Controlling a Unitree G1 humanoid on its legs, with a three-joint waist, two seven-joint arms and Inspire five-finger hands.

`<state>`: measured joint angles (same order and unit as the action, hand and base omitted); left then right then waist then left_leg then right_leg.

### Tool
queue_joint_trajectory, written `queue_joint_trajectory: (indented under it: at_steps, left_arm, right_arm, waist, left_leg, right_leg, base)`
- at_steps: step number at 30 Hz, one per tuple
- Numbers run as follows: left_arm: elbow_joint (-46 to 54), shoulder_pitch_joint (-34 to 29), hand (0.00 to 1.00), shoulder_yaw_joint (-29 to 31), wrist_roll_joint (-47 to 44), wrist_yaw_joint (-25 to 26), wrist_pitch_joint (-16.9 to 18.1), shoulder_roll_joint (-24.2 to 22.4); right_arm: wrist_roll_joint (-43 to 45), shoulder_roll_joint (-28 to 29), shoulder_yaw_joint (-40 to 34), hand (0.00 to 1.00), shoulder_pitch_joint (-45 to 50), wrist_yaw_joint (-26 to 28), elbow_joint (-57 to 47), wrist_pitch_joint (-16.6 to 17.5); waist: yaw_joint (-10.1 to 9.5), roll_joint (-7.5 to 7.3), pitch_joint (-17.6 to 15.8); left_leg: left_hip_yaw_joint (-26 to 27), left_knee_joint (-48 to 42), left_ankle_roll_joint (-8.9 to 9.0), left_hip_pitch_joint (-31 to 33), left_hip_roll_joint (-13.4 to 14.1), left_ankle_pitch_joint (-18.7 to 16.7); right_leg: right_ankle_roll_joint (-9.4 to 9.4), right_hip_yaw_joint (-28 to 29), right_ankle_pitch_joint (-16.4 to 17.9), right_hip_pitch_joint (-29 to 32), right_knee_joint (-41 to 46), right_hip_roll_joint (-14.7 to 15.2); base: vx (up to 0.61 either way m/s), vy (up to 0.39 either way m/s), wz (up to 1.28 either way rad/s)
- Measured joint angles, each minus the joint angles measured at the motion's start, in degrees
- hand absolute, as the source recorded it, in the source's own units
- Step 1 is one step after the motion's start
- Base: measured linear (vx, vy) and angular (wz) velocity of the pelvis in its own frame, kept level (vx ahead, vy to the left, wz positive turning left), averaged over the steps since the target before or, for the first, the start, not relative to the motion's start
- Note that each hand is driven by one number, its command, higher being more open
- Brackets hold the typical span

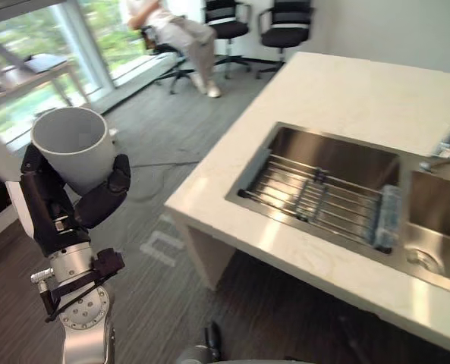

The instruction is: Walk over to the sink, pick up the cup, carry it to the dishwasher, place the cup inside the dishwasher, then close the dishwasher door

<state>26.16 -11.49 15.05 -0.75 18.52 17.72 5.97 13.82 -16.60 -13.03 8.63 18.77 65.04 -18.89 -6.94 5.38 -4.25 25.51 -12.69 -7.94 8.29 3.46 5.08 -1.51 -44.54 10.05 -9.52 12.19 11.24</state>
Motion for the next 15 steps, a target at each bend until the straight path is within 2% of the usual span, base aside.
queue_joint_trajectory:
  at_steps: [1,2,3,4,5,6,7,9,10,11,12,13,14,15]
  left_arm:
    - [0.7,1.2,0.0,-0.5,-0.8,-0.3,0.6,-1.9]
    - [1.3,2.4,0.0,-0.2,-1.2,-0.7,0.8,-2.8]
    - [2.1,6.1,0.0,0.7,-2.8,-1.2,2.3,-2.4]
    - [2.1,6.4,0.0,0.1,-5.2,-1.3,3.3,-2.6]
    - [1.8,6.2,0.0,-0.4,-6.2,-1.6,3.5,-3.0]
    - [1.1,5.4,0.0,-1.9,-7.6,-2.1,3.8,-4.2]
    - [1.0,4.9,0.0,-2.7,-7.7,-2.3,3.8,-4.7]
    - [1.3,2.8,0.0,-5.6,-6.5,-2.5,4.0,-4.5]
    - [1.7,2.1,0.0,-6.1,-6.1,-2.7,4.0,-4.4]
    - [3.1,0.5,0.0,-7.1,-6.1,-3.1,4.0,-4.3]
    - [4.3,-0.7,0.0,-7.5,-6.1,-3.5,4.0,-4.0]
    - [4.6,-1.1,0.0,-7.6,-6.1,-3.6,4.0,-3.7]
    - [4.7,-1.1,0.0,-7.8,-6.7,-3.8,3.5,-2.4]
    - [4.7,-0.8,0.0,-8.1,-7.2,-4.1,3.5,-1.9]
  right_arm:
    - [0.1,-1.9,-0.6,1.0,-0.7,0.0,0.2,0.1]
    - [0.1,-1.8,-0.7,1.0,-0.9,0.1,0.4,0.0]
    - [0.1,-0.5,-0.8,1.0,-2.1,-0.1,0.5,-0.1]
    - [0.0,-0.2,0.0,1.0,-2.9,-0.8,0.4,-0.4]
    - [0.2,-0.2,-0.1,1.0,-3.2,-1.1,0.4,-0.6]
    - [0.3,-0.7,0.1,1.0,-3.5,-1.6,0.3,-0.8]
    - [0.3,-0.8,0.0,1.0,-3.9,-1.9,0.3,-0.9]
    - [-0.1,1.2,0.1,1.0,-4.5,-1.8,-0.9,-0.9]
    - [-1.3,1.5,0.3,1.0,-4.9,-2.5,-0.9,-0.8]
    - [-2.7,1.3,1.2,1.0,-5.5,-2.6,-0.9,-1.2]
    - [-2.8,1.1,1.0,1.0,-5.6,-2.7,-1.3,-1.3]
    - [-2.8,0.9,0.9,1.0,-5.7,-2.7,-1.7,-1.3]
    - [-2.6,0.8,-0.3,1.0,-5.1,-2.7,-3.2,-0.9]
    - [-2.0,0.9,-0.8,1.0,-4.4,-2.7,-4.4,-0.4]
  waist:
    - [1.63,2.24,-0.1]
    - [3.38,1.44,0.3]
    - [3.84,-1.54,-0.5]
    - [3.6,-1.88,-1.4]
    - [3.79,-2.24,-1.6]
    - [3.52,-2.23,-1.7]
    - [3.06,-1.68,-1.6]
    - [3.43,-1.48,-1.5]
    - [3.54,-1.44,-1.4]
    - [3.52,-1.06,-1.2]
    - [2.99,-0.63,-1.3]
    - [2.93,-0.71,-1.5]
    - [3.3,-0.7,-1.8]
    - [3.92,-0.66,-1.8]
  left_leg:
    - [-3.4,5.2,-0.77,0.1,-1.8,3.7]
    - [-6.7,10.5,-1.01,-0.4,-3.2,5.2]
    - [1.2,5.7,-6.43,-1.9,-1.9,-2.9]
    - [12.1,-0.6,-2.17,-5.1,4.5,-6.7]
    - [16.7,-1.9,-0.31,-7.1,6.8,-6.2]
    - [20.4,-1.9,3.0,-9.6,8.7,-4.4]
    - [20.6,-1.3,3.24,-9.7,7.7,-4.4]
    - [23.3,4.5,3.87,-12.1,3.9,-5.0]
    - [23.5,6.7,3.95,-12.8,2.9,-5.2]
    - [23.4,10.8,4.88,-13.6,1.2,-5.8]
    - [22.5,13.7,5.43,-14.1,-0.4,-6.1]
    - [21.7,14.1,5.02,-14.1,-1.1,-6.2]
    - [17.2,14.6,3.32,-14.8,-3.0,-7.0]
    - [15.0,14.6,2.77,-15.0,-3.4,-7.3]
  right_leg:
    - [-0.44,-1.1,3.4,2.3,2.9,-0.7]
    - [-1.46,-0.6,3.2,3.2,-2.5,-2.6]
    - [2.37,-4.4,-2.9,3.3,-5.0,0.0]
    - [2.39,-8.4,-2.6,2.1,-2.3,1.6]
    - [2.67,-10.0,-2.3,1.2,-1.6,2.6]
    - [3.3,-13.7,-1.9,-0.4,-0.5,4.1]
    - [3.42,-15.2,-2.0,-1.3,-0.6,4.8]
    - [4.65,-20.8,-3.3,-5.4,-0.9,6.1]
    - [4.9,-21.8,-3.4,-6.0,-0.5,6.3]
    - [5.03,-23.3,-3.5,-6.4,1.2,6.9]
    - [5.01,-23.0,-3.5,-6.4,4.2,8.5]
    - [4.58,-22.2,-3.8,-6.3,5.5,9.4]
    - [2.14,-15.4,-5.4,-6.1,13.0,12.7]
    - [0.19,-11.1,-6.6,-5.2,16.8,13.9]
  base:
    - [-0.07,0.11,2.58]
    - [-0.17,-0.005,3.02]
    - [-0.14,-0.035,2.71]
    - [-0.07,-0.015,2.35]
    - [-0.01,0.116,1.89]
    - [0.01,0.14,1.29]
    - [0.0,0.213,1.35]
    - [-0.01,0.23,1.15]
    - [-0.01,0.213,1.03]
    - [0.0,0.211,0.8]
    - [0.0,0.218,0.73]
    - [0.03,0.245,1.05]
    - [0.06,0.199,1.17]
    - [0.09,0.186,1.48]
